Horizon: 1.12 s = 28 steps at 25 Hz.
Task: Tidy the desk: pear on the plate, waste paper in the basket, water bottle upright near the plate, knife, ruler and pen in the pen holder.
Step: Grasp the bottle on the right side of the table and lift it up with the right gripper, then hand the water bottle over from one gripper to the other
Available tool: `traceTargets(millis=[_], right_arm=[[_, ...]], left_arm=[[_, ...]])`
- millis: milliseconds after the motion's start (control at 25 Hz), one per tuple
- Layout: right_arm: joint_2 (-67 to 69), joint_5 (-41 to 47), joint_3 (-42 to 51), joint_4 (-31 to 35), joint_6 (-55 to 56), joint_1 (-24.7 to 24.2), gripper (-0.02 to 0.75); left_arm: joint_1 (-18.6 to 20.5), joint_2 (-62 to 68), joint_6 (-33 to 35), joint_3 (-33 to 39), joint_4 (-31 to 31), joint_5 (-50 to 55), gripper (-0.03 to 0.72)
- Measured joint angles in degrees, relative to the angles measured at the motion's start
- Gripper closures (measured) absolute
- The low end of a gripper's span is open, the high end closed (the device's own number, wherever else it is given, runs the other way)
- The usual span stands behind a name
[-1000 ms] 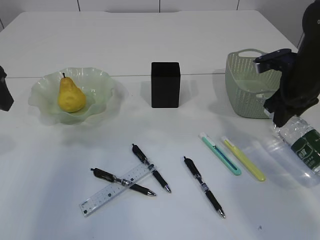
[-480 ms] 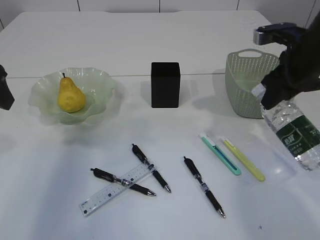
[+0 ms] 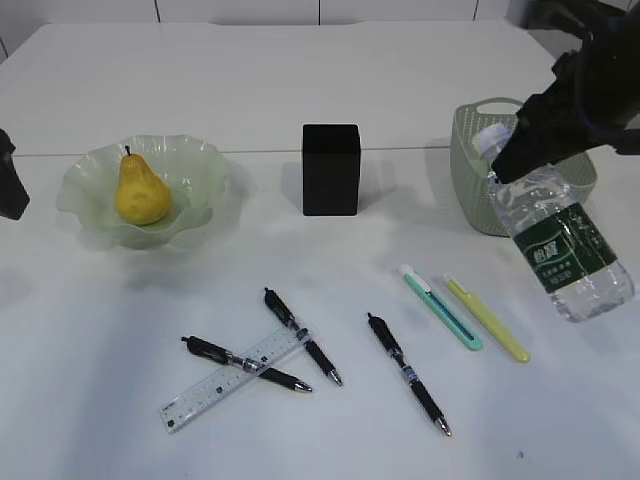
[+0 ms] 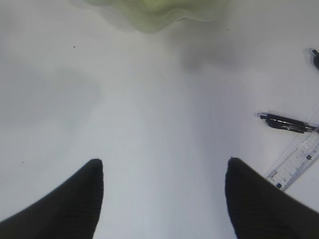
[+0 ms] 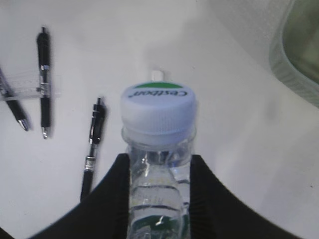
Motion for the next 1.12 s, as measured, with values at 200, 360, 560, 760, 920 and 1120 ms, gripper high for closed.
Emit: traceTargets(millis=[200, 360, 560, 760, 920, 1120], right_arm=[[-0.83, 1.17, 0.00, 7.43, -3.63, 0.00, 0.531], [-0.83, 2.39, 0.00, 14.47, -8.07, 0.00, 0.531], [-0.83, 3.12, 0.00, 22.78, -13.46, 0.00, 0.531], [-0.83, 3.21, 0.04, 30.33, -18.15, 0.00, 0.531], [-0.83, 3.40, 0.04, 36.57, -21.68, 0.00, 0.531], [-0.83, 3.77, 0.04, 43.67, -25.68, 0.00, 0.531]], left_arm=[[0.00, 0.00, 0.00, 0.00, -0.23, 0.00, 0.151], [0.00, 0.00, 0.00, 0.00, -0.23, 0.00, 0.151], [0.00, 0.00, 0.00, 0.00, -0.29, 0.00, 0.151], [0.00, 0.00, 0.00, 0.00, -0.29, 0.00, 0.151], [0.00, 0.00, 0.00, 0.00, -0.36, 0.00, 0.151], [0.00, 0.00, 0.00, 0.00, -0.36, 0.00, 0.151]])
